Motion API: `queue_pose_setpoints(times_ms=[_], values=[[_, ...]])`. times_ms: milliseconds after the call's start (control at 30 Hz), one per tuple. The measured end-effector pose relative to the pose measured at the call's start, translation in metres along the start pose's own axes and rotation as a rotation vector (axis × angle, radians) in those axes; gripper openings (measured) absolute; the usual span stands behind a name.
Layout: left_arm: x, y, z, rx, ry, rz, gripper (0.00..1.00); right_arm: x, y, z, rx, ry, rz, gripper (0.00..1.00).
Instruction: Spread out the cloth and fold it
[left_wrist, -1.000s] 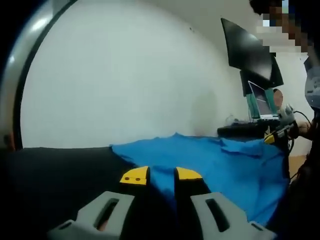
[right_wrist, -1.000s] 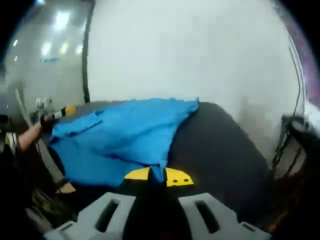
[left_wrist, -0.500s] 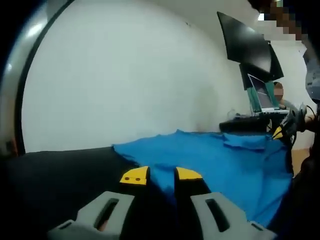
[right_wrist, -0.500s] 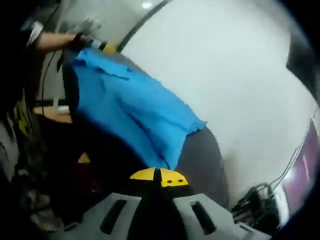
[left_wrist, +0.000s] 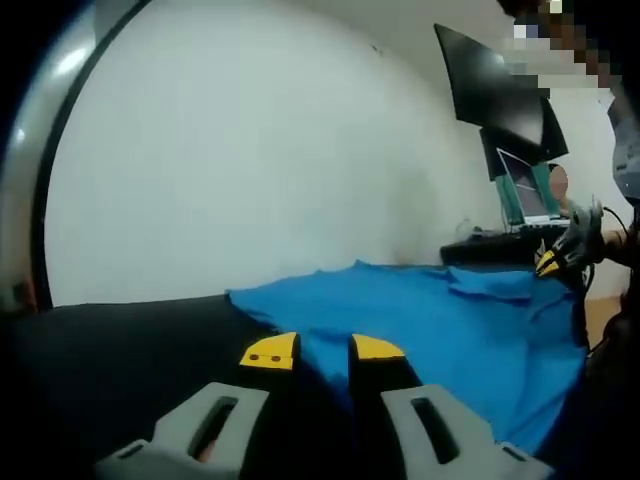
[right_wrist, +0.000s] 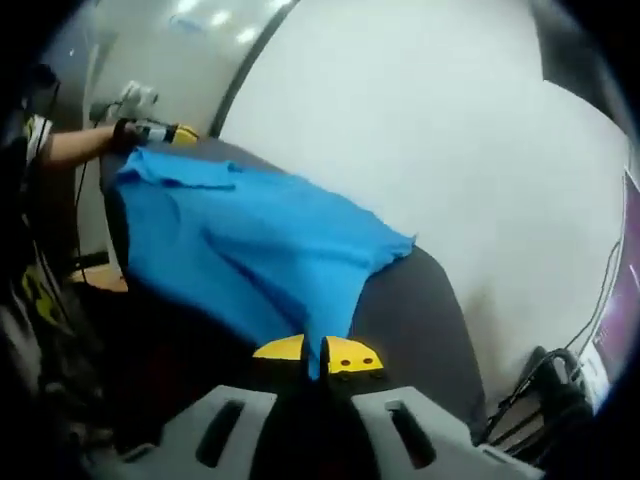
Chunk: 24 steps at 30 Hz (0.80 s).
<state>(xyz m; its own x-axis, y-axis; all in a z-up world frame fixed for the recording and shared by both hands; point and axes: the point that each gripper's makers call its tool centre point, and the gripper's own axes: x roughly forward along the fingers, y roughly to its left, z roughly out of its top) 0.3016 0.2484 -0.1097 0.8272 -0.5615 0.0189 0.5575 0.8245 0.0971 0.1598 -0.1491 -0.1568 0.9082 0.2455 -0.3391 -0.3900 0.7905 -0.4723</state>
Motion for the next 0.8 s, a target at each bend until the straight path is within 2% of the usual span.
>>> queue_pose_setpoints(times_ms=[67,133,233,267,300,400,467,533,600,700,733,767,800], values=[[0.001,0.000,-0.001,0.003,0.004,0.002,0.19,-0.006,0.002,0.003,-0.034,-0.015,-0.005,0.00],[0.001,0.000,-0.002,0.004,0.009,0.002,0.19,-0.014,0.003,0.003,-0.103,-0.011,-0.004,0.00],[0.001,0.000,-0.002,0.004,0.009,0.003,0.19,-0.018,0.010,-0.006,-0.133,0.025,0.020,0.00],[0.001,0.000,-0.001,0.004,0.008,0.002,0.19,-0.019,0.013,-0.009,-0.128,0.034,0.036,0.00],[0.001,-0.001,-0.001,0.004,0.008,0.002,0.19,-0.020,0.011,-0.006,-0.132,0.005,0.026,0.00],[0.001,-0.001,-0.001,0.005,0.007,0.002,0.19,-0.022,0.009,-0.004,-0.110,0.012,0.043,0.00],[-0.001,0.000,0.002,-0.010,-0.009,-0.001,0.19,-0.023,0.006,0.012,-0.030,-0.061,0.044,0.00],[-0.003,0.003,0.008,-0.057,-0.047,0.001,0.19,-0.023,0.002,0.035,0.113,-0.158,0.058,0.01],[-0.006,0.008,0.012,-0.087,-0.069,0.011,0.19,-0.019,-0.002,0.057,0.258,-0.253,0.073,0.08],[-0.006,0.010,0.013,-0.093,-0.076,0.020,0.19,-0.001,-0.004,0.073,0.454,-0.309,0.097,0.09],[-0.005,0.009,0.013,-0.089,-0.078,0.019,0.19,0.005,-0.002,0.076,0.487,-0.322,0.109,0.09],[-0.005,0.009,0.013,-0.083,-0.079,0.018,0.19,0.014,0.007,0.079,0.475,-0.331,0.150,0.10],[-0.005,0.008,0.013,-0.077,-0.079,0.019,0.19,0.024,0.019,0.077,0.460,-0.299,0.190,0.10]])
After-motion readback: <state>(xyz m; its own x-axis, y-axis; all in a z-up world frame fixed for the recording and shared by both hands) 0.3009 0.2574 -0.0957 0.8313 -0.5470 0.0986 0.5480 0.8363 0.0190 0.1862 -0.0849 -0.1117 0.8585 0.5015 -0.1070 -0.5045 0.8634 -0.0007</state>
